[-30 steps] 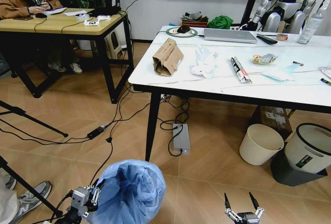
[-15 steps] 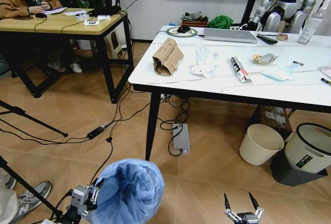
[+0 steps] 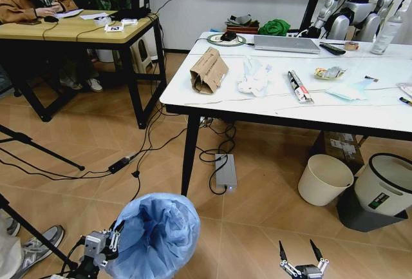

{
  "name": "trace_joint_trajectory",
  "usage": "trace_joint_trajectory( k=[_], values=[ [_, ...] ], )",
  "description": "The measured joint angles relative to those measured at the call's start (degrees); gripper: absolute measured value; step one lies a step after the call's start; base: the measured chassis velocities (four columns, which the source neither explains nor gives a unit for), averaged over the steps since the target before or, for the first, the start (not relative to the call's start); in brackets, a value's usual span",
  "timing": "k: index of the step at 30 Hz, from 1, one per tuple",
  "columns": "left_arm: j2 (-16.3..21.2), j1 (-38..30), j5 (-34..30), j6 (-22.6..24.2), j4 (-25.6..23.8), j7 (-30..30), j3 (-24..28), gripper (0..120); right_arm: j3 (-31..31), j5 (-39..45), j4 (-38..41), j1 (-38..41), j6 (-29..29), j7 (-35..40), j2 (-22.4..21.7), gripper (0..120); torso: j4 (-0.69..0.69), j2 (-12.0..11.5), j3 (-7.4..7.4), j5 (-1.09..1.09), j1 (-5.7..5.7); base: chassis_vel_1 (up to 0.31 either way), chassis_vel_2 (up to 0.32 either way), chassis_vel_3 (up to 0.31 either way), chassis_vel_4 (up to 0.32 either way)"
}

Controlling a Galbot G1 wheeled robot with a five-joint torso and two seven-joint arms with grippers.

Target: Pick up the trash bin and place the trash from the table into it.

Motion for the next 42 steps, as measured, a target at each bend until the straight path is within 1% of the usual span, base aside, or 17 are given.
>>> trace_joint_trajectory(
  k=[6, 19, 22, 26, 28, 37, 42],
  values=[
    [-0.20, -0.44, -0.54, 0.00, 1.47, 0.02, -0.07, 0, -0.04, -0.12, -0.09, 0.12, -0.03, 0.16, 0.00, 100, 0.00, -0.02, -0.01, 0.00, -0.01, 0.000, 0.000, 0.000, 0.000],
    [-0.31, -0.57, -0.86, -0.60, 1.47, 0.58, 0.04, 0, -0.05, -0.31, 0.05, 0.06, -0.08, 0.69, 0.00, 100, 0.00, -0.04, -0.03, 0.01, -0.02, -0.038, -0.030, -0.039, -0.037],
    [-0.32, -0.58, -0.70, -0.82, 1.44, 0.83, 0.04, 0, -0.02, -0.31, 0.05, -0.02, -0.08, 0.70, 0.00, 100, -0.03, -0.04, -0.03, 0.00, -0.02, -0.079, -0.064, -0.074, -0.074],
    [-0.31, -0.56, -0.68, -1.09, 1.39, 0.96, 0.05, 0, -0.02, -0.30, 0.06, -0.08, -0.06, 0.70, 0.00, 100, -0.02, -0.05, -0.03, 0.00, -0.02, -0.039, -0.027, -0.039, -0.039],
    [-0.30, -0.53, -1.01, -1.43, 1.27, 0.98, 0.10, 0, -0.03, -0.30, 0.08, -0.09, -0.04, 0.70, 0.00, 100, 0.01, -0.05, -0.03, 0.01, -0.02, 0.000, 0.000, 0.000, 0.000],
    [0.04, -0.61, -2.88, -2.74, 1.90, 0.97, -0.07, 0, -0.12, -0.30, 0.04, -0.02, -0.03, 0.70, 0.00, 100, 0.00, -0.05, -0.04, 0.01, -0.02, 0.000, 0.000, 0.000, 0.000],
    [-0.16, -0.58, -2.81, -2.24, 2.51, 2.09, -0.28, 0, -0.24, -0.30, -0.06, 0.06, -0.03, 0.70, 0.00, 100, 0.00, -0.05, -0.04, 0.01, -0.02, 0.000, 0.000, 0.000, 0.000]
  ],
)
